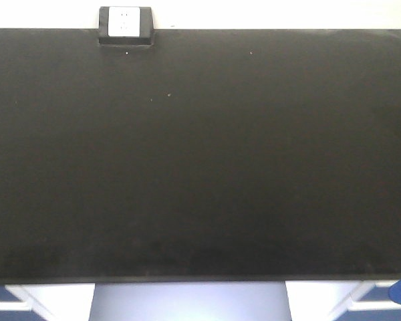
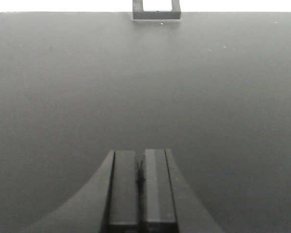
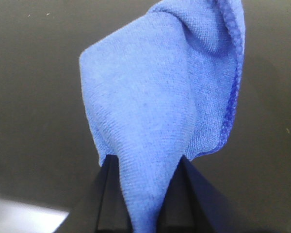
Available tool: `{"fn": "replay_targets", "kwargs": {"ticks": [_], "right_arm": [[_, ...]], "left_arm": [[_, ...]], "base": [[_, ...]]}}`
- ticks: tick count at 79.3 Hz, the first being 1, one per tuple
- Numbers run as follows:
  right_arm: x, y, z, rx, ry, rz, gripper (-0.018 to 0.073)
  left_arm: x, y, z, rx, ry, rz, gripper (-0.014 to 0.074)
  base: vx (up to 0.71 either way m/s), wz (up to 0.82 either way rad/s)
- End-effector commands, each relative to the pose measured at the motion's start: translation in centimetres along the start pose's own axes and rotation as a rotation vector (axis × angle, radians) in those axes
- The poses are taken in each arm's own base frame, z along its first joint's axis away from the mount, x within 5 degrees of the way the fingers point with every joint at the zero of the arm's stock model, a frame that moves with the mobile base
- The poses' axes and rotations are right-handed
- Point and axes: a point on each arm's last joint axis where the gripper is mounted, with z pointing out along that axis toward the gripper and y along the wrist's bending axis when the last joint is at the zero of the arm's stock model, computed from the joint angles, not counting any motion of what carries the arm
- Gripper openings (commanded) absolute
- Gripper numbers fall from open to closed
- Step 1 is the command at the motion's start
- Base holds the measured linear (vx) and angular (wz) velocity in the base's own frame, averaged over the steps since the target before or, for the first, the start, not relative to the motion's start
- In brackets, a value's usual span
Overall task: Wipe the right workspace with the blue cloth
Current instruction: 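Drive the base to another bench holding the cloth in the right gripper, then lower the right gripper with the cloth toward the bench surface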
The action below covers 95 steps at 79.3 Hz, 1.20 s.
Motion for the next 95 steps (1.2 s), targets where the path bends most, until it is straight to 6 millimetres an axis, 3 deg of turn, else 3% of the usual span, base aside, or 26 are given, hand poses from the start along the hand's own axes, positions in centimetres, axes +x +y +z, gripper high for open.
{"fn": "replay_targets", "kwargs": {"ticks": [1, 95], "right_arm": [[-1.26, -0.14, -0.44, 0.013, -0.086, 0.001, -0.0004], [-1.36, -0.12, -0.40, 0.011, -0.093, 0.005, -0.0004]], "left_arm": [[-1.59, -0.18, -0.42, 0.019, -0.119, -0.001, -0.0006], [-1.59, -0.18, -0.41, 0.019, -0.119, -0.001, -0.0006]], "base": [[0.23, 0.04], [0.05, 0.00]]}}
